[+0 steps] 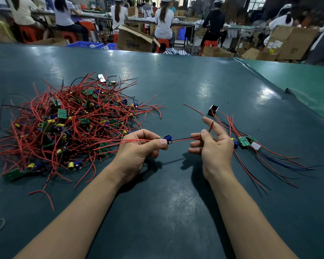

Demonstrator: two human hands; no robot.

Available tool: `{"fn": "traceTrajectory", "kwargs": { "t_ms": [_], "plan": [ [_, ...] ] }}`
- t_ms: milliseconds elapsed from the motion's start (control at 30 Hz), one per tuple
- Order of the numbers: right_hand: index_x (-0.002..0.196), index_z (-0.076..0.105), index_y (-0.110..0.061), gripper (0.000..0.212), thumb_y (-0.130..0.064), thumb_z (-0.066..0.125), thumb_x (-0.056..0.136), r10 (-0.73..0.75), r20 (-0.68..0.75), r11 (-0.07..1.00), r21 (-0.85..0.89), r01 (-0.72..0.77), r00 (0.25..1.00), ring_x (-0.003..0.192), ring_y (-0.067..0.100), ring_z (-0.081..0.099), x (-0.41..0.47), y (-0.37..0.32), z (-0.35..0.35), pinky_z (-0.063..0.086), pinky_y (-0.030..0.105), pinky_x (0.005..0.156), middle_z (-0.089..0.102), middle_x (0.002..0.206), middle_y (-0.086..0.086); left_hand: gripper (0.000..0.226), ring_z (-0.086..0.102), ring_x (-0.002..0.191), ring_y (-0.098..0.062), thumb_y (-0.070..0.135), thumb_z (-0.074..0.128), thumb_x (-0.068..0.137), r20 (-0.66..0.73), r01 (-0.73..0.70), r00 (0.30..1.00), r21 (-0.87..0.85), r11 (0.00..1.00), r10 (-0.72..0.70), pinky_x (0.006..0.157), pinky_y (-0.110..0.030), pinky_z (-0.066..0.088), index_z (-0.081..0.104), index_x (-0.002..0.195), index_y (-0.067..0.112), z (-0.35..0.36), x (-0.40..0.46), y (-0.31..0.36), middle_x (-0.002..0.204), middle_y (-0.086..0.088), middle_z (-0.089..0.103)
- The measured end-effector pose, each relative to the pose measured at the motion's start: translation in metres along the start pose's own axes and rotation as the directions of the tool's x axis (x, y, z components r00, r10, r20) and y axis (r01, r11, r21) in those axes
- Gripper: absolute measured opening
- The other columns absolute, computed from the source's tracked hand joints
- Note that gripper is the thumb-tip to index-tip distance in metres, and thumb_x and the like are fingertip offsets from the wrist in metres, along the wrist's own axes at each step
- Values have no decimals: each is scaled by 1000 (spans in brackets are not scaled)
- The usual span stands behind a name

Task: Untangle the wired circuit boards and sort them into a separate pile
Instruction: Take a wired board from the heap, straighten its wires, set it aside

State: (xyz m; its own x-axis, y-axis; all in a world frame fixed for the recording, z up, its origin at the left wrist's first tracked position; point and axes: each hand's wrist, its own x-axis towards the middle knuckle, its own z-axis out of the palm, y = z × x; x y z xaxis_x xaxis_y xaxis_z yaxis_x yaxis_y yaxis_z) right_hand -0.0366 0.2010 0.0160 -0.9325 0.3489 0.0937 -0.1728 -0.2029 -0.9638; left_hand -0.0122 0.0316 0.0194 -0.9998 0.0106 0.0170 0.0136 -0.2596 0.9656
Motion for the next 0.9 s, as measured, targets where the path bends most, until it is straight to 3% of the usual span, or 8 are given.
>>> {"fn": "traceTrajectory", "kwargs": {
  "t_ms": [200,400,467,567,667,733,833,900],
  "plan": [
    [119,58,-12,23,-5,45,101,14,-61,997,77,-9,998,36,11,52,4,-1,-3,44,21,36,71,62,6,22,51,59,-21,16,78,59,33,7,999,11,1000,-7,53,-20,44,61,72,9,-1,0,0,72,-17,70],
    [108,63,-17,37,4,36,94,5,-65,995,98,2,998,35,14,50,4,-2,-4,42,21,35,68,58,8,27,51,61,-22,18,78,56,36,15,999,-5,1000,-15,53,-18,44,61,73,8,-1,0,0,71,-16,70],
    [119,59,-18,30,-5,41,101,15,-52,989,145,-7,999,37,14,53,4,-3,-3,44,21,36,71,63,9,25,50,57,-19,17,78,57,25,16,1000,-29,999,-16,54,-19,43,61,73,9,-1,0,1,71,-16,71],
    [126,48,-15,37,-38,54,98,189,79,943,264,-203,979,48,19,65,2,-10,-1,48,21,38,75,84,13,18,48,51,-14,12,74,63,-24,7,1000,-162,987,-12,53,-19,43,62,76,8,-3,3,2,72,-14,70],
    [110,57,-10,57,-55,62,75,374,338,899,97,-427,863,57,17,70,-10,-15,5,48,19,40,75,83,9,18,49,51,-13,9,73,67,-36,1,999,-189,982,-8,53,-19,44,61,80,6,-4,4,2,72,-13,70],
    [105,66,-9,49,-48,65,76,376,450,905,9,-425,810,55,12,66,-17,-13,8,45,17,41,72,74,3,19,49,50,-13,10,74,67,-14,0,1000,-165,986,-2,54,-20,43,61,80,6,-4,3,1,72,-12,70],
    [92,72,-7,15,-21,67,88,316,399,932,40,-361,861,52,9,61,-17,-10,7,43,16,42,67,71,2,25,50,51,-15,15,77,62,-6,7,1000,-115,993,-8,55,-22,41,60,78,7,-3,3,1,72,-14,71],
    [88,73,-8,8,-14,68,88,284,353,946,49,-321,891,51,9,59,-15,-11,6,43,16,43,68,70,2,29,50,53,-16,18,78,58,-9,6,1000,-80,997,-7,55,-21,40,60,77,7,-2,2,0,72,-14,71]
  ]
}}
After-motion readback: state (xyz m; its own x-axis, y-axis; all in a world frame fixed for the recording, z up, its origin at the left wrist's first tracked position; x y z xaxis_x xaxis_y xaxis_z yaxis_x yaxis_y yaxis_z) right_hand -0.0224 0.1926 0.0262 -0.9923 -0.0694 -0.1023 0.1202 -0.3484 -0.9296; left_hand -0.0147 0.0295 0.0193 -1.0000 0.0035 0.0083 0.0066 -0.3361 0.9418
